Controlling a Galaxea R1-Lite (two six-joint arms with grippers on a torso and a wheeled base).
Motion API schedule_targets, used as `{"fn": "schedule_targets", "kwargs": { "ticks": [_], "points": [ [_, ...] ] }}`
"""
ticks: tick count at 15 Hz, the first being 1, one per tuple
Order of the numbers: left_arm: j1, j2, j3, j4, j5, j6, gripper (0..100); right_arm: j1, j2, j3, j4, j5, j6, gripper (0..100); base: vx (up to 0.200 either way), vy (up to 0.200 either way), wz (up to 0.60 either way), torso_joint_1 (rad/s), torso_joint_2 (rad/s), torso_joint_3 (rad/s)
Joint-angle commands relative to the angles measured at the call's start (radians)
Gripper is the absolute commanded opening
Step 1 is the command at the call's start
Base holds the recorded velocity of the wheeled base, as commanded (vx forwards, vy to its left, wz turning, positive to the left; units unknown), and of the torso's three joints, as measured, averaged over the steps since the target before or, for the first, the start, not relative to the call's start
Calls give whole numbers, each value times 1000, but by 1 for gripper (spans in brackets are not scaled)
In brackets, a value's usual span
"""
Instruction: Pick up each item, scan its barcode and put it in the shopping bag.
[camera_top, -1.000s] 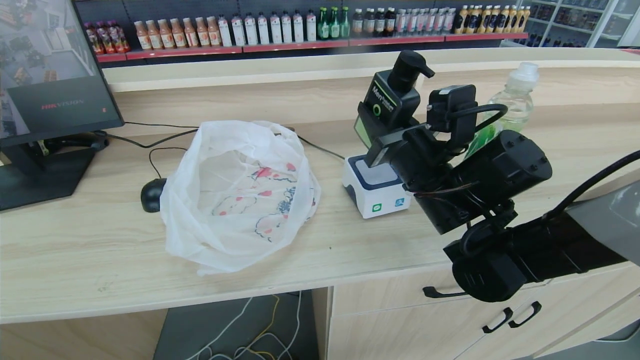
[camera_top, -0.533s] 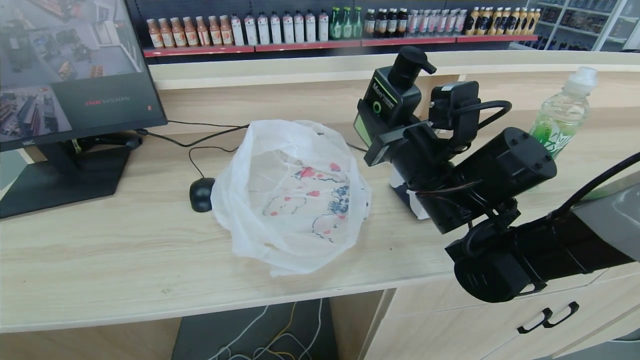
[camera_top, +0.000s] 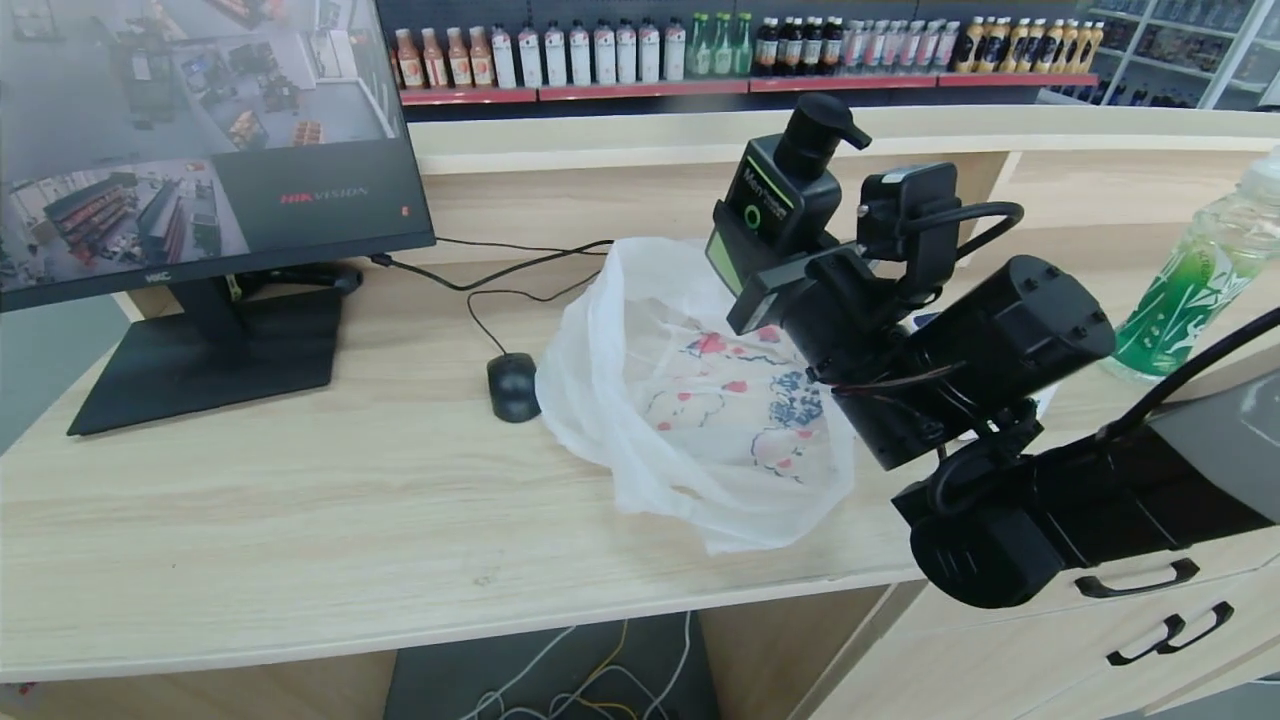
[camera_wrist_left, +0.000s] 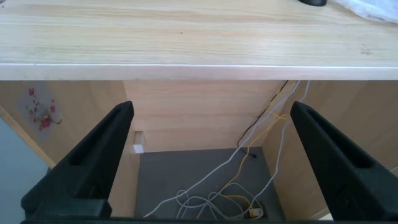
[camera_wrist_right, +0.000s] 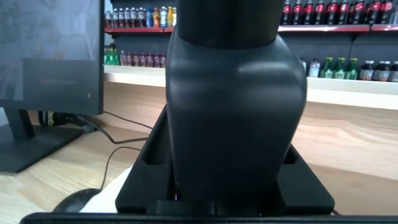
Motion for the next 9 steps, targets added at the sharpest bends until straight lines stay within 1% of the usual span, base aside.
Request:
{"fn": "schedule_targets", "kwargs": {
  "ticks": [1, 7, 9],
  "points": [
    [1, 2, 0, 0, -1, 0, 100, -1, -16, 23, -2, 0, 0, 0, 0, 0, 0, 0, 0, 0],
    [1, 2, 0, 0, -1, 0, 100, 12, -24, 98, -2, 0, -5, 0, 0, 0, 0, 0, 0, 0],
    [1, 2, 0, 0, -1, 0, 100, 12, -26, 101, -2, 1, -5, 0, 0, 0, 0, 0, 0, 0]
  ]
}}
